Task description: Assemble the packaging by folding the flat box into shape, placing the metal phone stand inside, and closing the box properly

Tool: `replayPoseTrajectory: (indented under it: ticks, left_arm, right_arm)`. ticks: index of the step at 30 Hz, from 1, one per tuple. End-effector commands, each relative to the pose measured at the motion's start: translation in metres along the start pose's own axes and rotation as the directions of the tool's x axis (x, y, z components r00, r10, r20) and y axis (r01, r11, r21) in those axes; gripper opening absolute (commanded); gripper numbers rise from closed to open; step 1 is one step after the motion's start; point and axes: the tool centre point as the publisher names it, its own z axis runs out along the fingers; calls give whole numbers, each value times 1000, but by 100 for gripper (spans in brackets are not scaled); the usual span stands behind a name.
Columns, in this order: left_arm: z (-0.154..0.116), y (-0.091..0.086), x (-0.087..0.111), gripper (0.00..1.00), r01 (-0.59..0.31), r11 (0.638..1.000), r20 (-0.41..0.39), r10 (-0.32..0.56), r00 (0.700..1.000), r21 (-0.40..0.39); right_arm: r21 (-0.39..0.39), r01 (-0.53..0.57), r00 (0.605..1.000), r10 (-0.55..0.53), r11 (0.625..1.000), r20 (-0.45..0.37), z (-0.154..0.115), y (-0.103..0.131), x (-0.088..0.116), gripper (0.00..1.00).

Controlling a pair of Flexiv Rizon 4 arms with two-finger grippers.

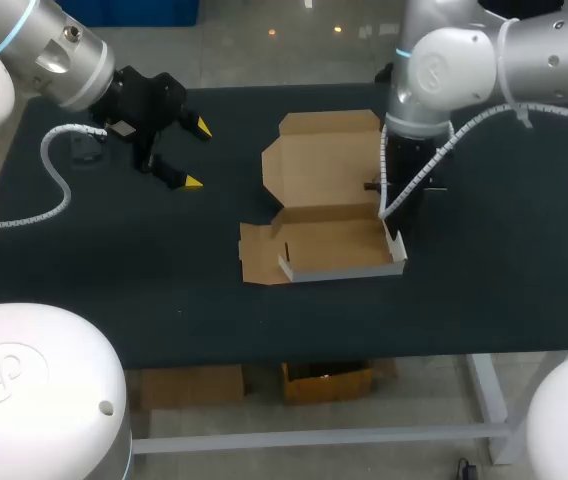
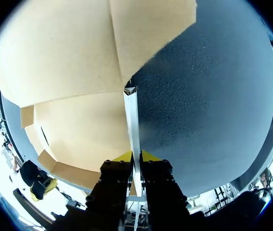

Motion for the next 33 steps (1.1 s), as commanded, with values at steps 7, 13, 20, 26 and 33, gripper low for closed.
replayPoseTrajectory:
  ticks: [7,13,20,26,33]
  left_arm:
    - [-1,-1,0,100,0,1000,0,0,1000,-3]
    - [-1,-1,0,100,0,1000,0,0,1000,-3]
    - [-1,-1,0,100,0,1000,0,0,1000,-3]
    - [-1,-1,0,100,0,1000,0,0,1000,-3]
    - [-1,-1,0,100,0,1000,0,0,1000,-3]
  right_arm:
    - [-65,-14,1000,15,998,2,4,-2,1,7]
    - [-89,-30,1000,31,996,6,5,-1,1,9]
    - [-116,-40,999,41,992,1,9,0,1,17]
    - [-155,-51,999,51,987,-5,10,0,0,15]
    - [-214,-71,997,72,974,-5,10,1,-2,10]
